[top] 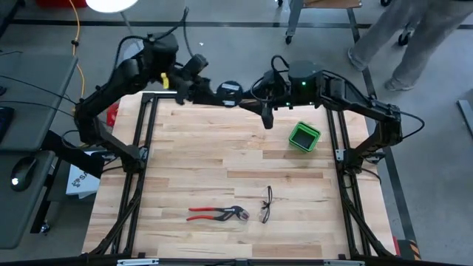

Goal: Coil cords
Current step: Coil the black wire onto the black spool

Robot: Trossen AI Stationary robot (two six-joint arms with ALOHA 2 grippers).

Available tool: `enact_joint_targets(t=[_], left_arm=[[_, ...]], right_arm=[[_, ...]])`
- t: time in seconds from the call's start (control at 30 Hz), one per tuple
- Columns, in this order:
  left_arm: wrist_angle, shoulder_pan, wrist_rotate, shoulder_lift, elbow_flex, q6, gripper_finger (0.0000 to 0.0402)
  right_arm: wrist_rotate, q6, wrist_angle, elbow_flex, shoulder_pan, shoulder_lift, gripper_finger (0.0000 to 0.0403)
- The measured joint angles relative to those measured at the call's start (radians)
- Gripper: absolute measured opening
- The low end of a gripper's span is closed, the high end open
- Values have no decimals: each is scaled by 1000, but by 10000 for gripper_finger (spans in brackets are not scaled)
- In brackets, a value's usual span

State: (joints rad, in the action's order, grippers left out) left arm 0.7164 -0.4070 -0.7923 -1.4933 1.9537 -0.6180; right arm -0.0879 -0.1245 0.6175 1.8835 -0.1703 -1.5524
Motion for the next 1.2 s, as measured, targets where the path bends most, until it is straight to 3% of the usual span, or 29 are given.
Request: enact_joint_targets(t=[0.3, 0.5, 0.63, 0.8, 1.0, 1.1, 1.2], left_arm=[[555, 46, 474, 41, -12, 420, 0], [611, 102, 536, 51, -204, 496, 0], [467, 147, 520, 90, -427, 489, 0], [112, 193, 471, 172, -716, 388, 0], [-262, 252, 668, 177, -934, 415, 0], [-390, 277, 756, 136, -969, 489, 0], [-406, 293, 783, 87, -963, 569, 0]], right_arm=[[4, 63, 46, 0, 0, -12, 184], [58, 104, 170, 0, 0, -20, 184], [91, 122, 283, -44, 0, -16, 184], [21, 19, 243, -320, 15, 58, 184], [-44, -169, -189, -685, 66, 143, 184], [-29, -182, -386, -772, 89, 123, 184], [50, -166, -434, -787, 100, 86, 184]])
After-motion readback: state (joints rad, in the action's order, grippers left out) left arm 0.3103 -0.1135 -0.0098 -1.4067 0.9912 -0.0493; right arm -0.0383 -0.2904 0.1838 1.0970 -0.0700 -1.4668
